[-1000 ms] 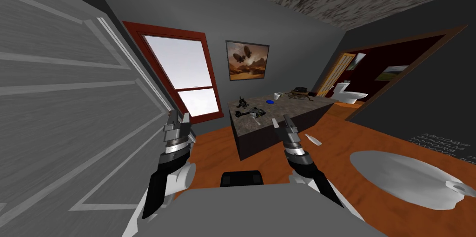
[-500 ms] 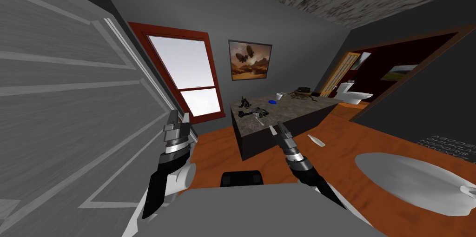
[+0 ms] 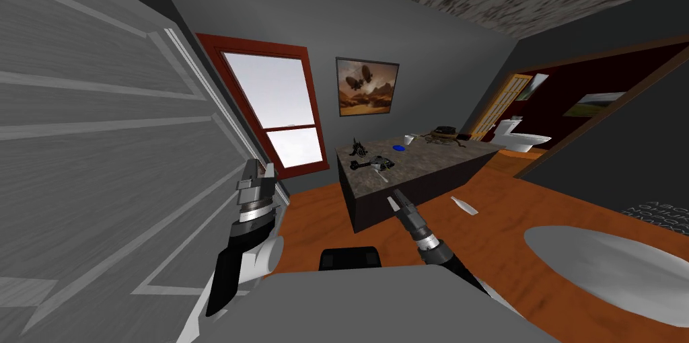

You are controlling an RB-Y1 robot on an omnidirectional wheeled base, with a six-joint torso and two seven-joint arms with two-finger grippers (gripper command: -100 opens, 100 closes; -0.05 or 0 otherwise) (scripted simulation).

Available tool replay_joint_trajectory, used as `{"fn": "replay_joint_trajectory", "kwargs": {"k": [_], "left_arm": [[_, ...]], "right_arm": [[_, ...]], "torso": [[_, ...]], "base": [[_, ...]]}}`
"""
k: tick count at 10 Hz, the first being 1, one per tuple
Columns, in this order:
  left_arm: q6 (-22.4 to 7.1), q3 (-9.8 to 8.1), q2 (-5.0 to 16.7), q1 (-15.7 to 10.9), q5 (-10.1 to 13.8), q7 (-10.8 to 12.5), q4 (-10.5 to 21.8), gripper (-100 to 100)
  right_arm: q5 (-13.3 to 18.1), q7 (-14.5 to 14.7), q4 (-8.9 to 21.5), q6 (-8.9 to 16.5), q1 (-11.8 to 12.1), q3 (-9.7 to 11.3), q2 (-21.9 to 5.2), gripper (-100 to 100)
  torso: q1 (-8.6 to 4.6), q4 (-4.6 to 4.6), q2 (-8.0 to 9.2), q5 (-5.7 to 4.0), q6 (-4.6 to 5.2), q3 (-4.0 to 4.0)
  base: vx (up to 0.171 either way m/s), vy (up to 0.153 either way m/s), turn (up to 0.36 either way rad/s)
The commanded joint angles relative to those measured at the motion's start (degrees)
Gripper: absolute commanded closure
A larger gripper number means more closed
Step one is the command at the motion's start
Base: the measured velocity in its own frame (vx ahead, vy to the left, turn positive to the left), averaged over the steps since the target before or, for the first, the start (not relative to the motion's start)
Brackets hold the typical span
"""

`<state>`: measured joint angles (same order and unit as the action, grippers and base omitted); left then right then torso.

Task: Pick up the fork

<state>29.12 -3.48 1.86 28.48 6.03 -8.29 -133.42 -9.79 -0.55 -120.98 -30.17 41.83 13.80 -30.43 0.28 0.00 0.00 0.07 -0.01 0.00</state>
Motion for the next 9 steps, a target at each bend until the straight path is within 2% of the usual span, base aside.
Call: {"fn": "replay_joint_trajectory", "kwargs": {"k": [1, 2, 3, 4, 5, 6, 7, 8, 9], "left_arm": [[0.0, 0.0, 0.0, 0.0, 0.0, 0.0, 0.0, 0], [0.0, 0.0, 0.0, 0.0, 0.0, 0.0, 0.0, 0], [0.0, -0.01, 0.0, 0.0, 0.0, 0.0, 0.0, 0], [0.0, 0.0, 0.0, 0.0, 0.0, 0.0, 0.0, 0], [0.0, 0.0, 0.0, 0.0, 0.0, 0.0, 0.0, 0], [0.0, 0.0, 0.0, 0.0, 0.0, 0.0, 0.0, 0], [0.0, 0.0, 0.0, 0.0, 0.0, 0.0, 0.0, 0], [0.0, 0.0, 0.0, 0.0, 0.0, 0.0, 0.0, 0], [0.0, 0.0, 0.0, 0.0, 0.0, 0.0, 0.0, 0]], "right_arm": [[-0.4, -0.1, 0.5, -0.2, 1.7, 0.4, -2.9, -100], [-0.4, -0.1, 0.5, -0.2, 1.7, 0.4, -3.4, -100], [-1.0, 0.2, 2.1, 0.3, 3.3, 1.9, -5.7, -100], [-1.0, 0.2, 2.1, 0.3, 3.3, 1.9, -6.9, -100], [-1.5, 0.6, 3.9, 0.8, 4.8, 3.5, -9.0, -100], [-1.5, 0.6, 3.9, 0.8, 4.8, 3.5, -10.5, -100], [-2.2, 1.1, 5.7, 1.3, 6.2, 5.2, -12.4, -100], [-2.2, 1.1, 5.7, 1.3, 6.2, 5.2, -14.2, -100], [-2.9, 1.5, 7.6, 1.8, 7.5, 6.9, -16.3, -100]], "torso": [[0.0, 0.0, 0.0, 0.0, 0.0, 0.0], [-0.05, 0.0, 0.01, 0.0, 0.01, 0.01], [-0.17, 0.01, 0.01, -0.03, 0.01, 0.01], [-0.14, 0.0, 0.0, -0.03, 0.0, 0.0], [-0.12, 0.0, -0.01, -0.01, 0.01, 0.0], [0.02, -0.01, -0.05, 0.0, 0.0, -0.02], [-0.02, -0.01, -0.04, 0.01, 0.01, -0.02], [-0.02, 0.0, -0.02, 0.01, 0.01, -0.01], [-0.07, 0.0, 0.0, -0.01, 0.01, 0.0]], "base": [[0.002, 0.067, 0.024], [0.003, 0.026, -0.006], [0.002, 0.047, 0.057], [0.009, 0.052, 0.033], [0.023, 0.093, 0.052], [0.015, 0.076, 0.023], [0.011, 0.073, 0.068], [0.004, 0.061, 0.031], [0.009, 0.082, 0.081]]}}
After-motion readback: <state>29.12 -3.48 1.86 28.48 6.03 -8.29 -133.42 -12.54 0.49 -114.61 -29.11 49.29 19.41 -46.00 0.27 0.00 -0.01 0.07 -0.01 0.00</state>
